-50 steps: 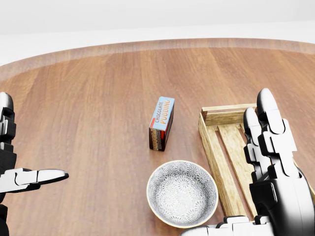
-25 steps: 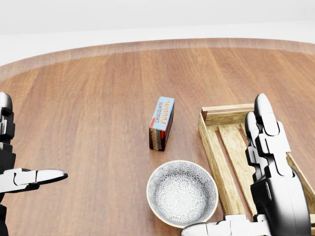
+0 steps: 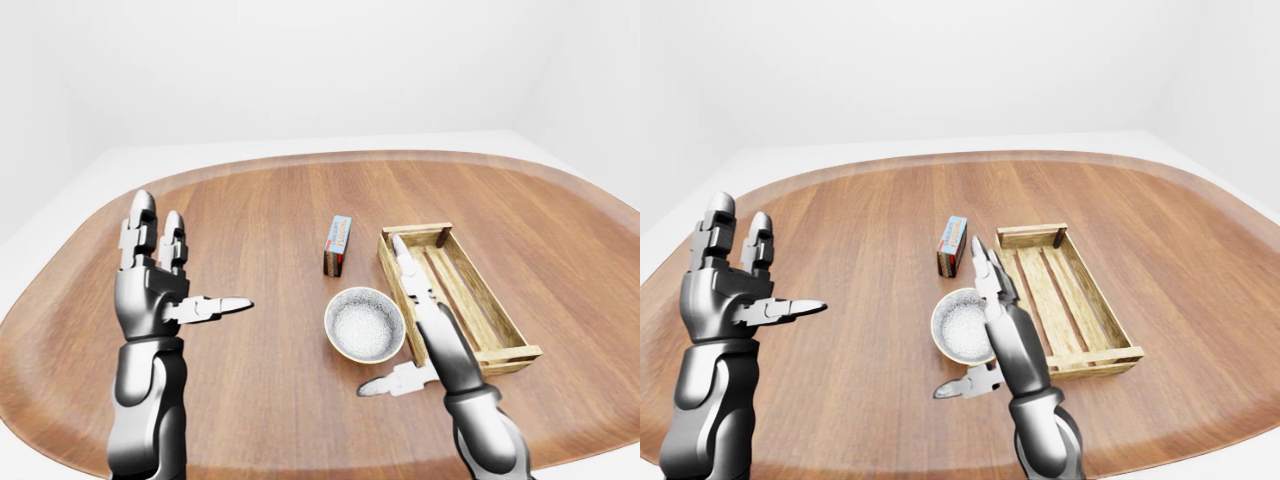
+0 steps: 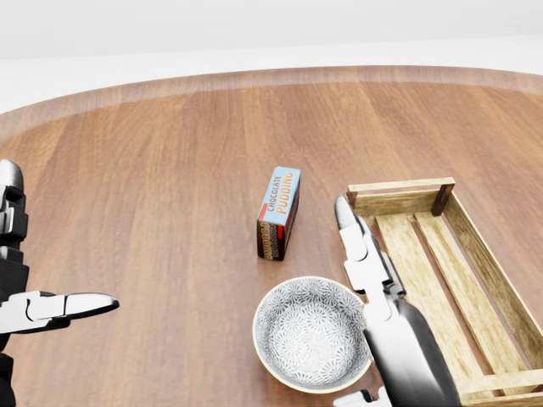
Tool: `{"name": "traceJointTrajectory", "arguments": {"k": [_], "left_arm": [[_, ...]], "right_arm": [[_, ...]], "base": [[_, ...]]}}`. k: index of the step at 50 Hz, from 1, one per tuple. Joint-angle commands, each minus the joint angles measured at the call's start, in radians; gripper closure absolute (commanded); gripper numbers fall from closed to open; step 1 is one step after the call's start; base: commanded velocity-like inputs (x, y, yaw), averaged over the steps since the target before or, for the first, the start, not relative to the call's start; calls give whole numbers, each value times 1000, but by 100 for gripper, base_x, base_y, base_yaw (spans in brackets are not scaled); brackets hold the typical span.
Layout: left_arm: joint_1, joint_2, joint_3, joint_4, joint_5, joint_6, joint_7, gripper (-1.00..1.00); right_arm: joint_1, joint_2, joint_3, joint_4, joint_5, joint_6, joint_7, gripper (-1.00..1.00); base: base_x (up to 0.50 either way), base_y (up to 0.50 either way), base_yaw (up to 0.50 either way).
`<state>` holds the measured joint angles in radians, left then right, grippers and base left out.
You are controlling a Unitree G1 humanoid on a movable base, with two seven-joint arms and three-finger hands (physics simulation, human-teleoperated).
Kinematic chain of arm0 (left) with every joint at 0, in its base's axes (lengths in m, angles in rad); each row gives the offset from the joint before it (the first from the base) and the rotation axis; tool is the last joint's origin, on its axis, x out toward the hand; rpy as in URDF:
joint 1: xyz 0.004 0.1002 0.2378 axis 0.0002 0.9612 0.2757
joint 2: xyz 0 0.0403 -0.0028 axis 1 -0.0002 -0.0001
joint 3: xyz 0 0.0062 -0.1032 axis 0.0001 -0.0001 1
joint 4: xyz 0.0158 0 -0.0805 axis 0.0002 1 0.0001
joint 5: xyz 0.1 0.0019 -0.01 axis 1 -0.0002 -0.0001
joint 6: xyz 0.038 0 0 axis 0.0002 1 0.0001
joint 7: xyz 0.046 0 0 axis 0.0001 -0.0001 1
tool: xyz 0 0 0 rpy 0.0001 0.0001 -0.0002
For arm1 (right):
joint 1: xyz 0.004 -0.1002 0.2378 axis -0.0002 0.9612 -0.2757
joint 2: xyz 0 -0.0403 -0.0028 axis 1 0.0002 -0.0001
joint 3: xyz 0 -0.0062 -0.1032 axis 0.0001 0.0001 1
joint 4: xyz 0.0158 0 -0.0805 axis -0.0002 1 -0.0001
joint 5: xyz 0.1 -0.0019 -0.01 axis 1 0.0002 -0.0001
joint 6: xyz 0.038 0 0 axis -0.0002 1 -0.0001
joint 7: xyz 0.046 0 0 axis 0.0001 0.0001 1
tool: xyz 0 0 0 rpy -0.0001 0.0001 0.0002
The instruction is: Pick up the bowl on the left and put it in the tray.
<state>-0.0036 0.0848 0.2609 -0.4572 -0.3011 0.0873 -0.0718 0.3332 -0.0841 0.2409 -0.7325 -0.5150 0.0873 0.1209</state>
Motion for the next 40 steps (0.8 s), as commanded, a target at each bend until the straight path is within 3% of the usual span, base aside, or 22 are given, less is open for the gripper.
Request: {"name": "traceJointTrajectory", "arguments": {"k": [1, 40], "left_arm": [[-4, -11, -40, 91, 64, 0, 14, -100], [-7, -8, -31, 86, 56, 0, 16, -100]], "right_arm": [[-43, -12, 94, 164, -172, 0, -5, -100], [-108, 25, 89, 407, -510, 0, 87, -100]], "base": [[0, 0, 0], [0, 0, 0]]}}
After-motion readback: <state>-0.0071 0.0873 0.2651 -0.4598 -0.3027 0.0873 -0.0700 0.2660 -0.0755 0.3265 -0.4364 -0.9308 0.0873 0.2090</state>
